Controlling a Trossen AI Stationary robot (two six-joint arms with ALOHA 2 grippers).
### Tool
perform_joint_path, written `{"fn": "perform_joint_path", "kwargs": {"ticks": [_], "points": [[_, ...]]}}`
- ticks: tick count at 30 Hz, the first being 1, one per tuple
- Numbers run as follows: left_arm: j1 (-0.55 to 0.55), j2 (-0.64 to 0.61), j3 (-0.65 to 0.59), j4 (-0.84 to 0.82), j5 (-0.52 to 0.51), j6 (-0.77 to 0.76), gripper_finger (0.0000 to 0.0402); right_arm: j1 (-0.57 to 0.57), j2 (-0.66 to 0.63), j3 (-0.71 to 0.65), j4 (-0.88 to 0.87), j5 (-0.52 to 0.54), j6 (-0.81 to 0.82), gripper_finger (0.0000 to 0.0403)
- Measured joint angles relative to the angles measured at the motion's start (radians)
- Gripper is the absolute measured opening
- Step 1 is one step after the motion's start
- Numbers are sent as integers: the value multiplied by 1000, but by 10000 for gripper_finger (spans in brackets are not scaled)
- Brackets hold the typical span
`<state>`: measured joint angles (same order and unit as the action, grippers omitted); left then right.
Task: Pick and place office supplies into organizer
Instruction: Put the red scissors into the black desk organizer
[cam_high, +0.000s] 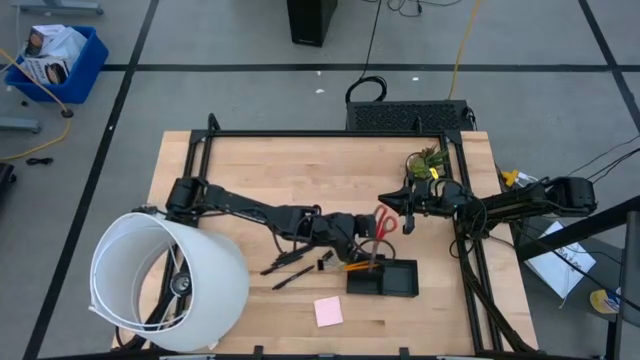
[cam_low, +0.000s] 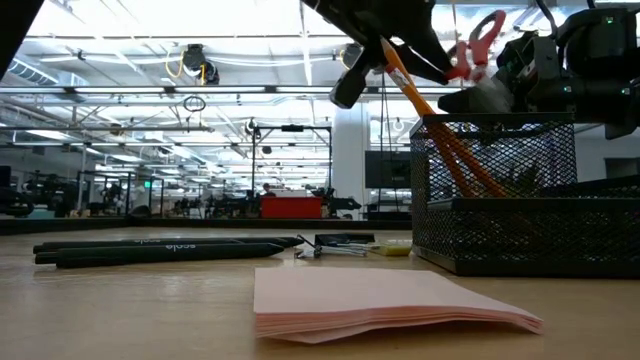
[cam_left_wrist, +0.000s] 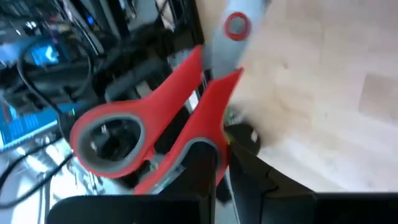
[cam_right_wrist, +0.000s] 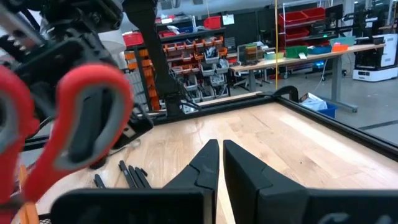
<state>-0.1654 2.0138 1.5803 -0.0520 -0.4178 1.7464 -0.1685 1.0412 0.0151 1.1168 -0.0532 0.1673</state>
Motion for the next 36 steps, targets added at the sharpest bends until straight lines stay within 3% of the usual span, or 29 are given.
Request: {"fn": "perform_joint_path", "kwargs": {"ticks": [12,20,26,36], "points": [[-23,-12,0,-7,-32,-22,35,0,0,0,1,0,0,18],[-48,-12,-34,19,-138,-85,35,0,0,0,0,0,0,18],[-45,-12,-114,159,-160,-63,35,0,0,0,0,0,0,18],[-62,-2,-117,104,-299,-91,35,0,0,0,0,0,0,18]]}}
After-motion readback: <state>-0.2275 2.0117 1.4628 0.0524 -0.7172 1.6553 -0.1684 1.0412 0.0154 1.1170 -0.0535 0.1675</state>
